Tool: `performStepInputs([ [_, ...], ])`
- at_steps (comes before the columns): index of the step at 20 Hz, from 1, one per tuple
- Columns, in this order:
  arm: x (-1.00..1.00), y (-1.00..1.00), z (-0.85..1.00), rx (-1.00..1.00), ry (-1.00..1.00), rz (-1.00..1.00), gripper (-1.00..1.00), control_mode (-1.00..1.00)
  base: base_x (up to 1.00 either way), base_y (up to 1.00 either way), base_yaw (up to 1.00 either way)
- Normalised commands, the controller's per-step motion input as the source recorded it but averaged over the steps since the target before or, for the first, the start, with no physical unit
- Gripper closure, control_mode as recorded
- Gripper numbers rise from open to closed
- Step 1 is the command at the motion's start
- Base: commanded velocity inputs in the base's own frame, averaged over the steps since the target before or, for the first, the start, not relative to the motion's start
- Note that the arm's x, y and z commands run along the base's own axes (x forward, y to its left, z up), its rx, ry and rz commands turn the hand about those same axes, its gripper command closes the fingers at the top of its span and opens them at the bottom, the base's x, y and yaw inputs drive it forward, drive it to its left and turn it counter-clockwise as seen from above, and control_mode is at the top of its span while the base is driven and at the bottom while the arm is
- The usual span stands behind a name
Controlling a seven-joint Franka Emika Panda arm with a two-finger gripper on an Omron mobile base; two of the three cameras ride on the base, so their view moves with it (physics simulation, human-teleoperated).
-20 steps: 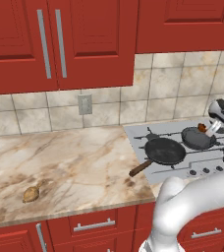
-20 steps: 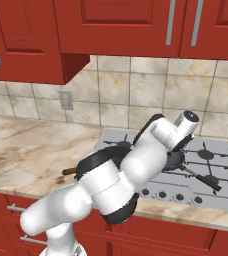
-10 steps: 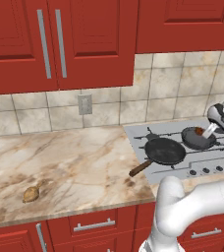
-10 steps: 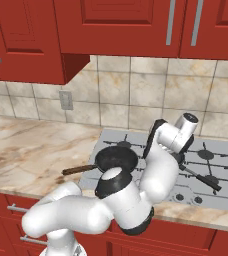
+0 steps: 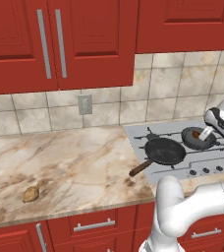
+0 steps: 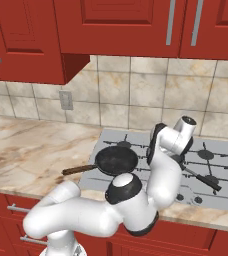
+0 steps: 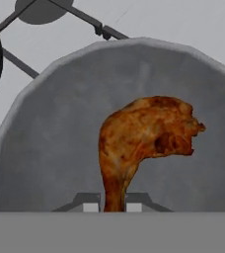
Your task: Place both pans onto different burners. Then place the onion and the chicken drumstick on different pans.
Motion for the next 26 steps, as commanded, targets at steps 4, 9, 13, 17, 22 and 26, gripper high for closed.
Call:
performStepInputs([
  [4,0.26,0.0,-0.18,0.0,0.01,-0.02,1.0,-1.0,0.0,0.0,0.0],
  [9,0.22,0.0,-0.17,0.0,0.0,-0.02,1.0,-1.0,0.0,0.0,0.0],
  [13,0.08,0.0,-0.15,0.0,0.0,0.0,1.0,-1.0,0.0,0.0,0.0],
  [17,0.0,0.0,-0.1,0.0,0.0,0.0,-1.0,-1.0,0.0,0.0,0.0],
  [22,-0.14,0.0,-0.04,0.0,0.0,-0.01,-1.0,-1.0,0.0,0.0,0.0],
  [26,-0.36,0.0,-0.04,0.0,0.01,-0.03,-1.0,-1.0,0.0,0.0,0.0],
])
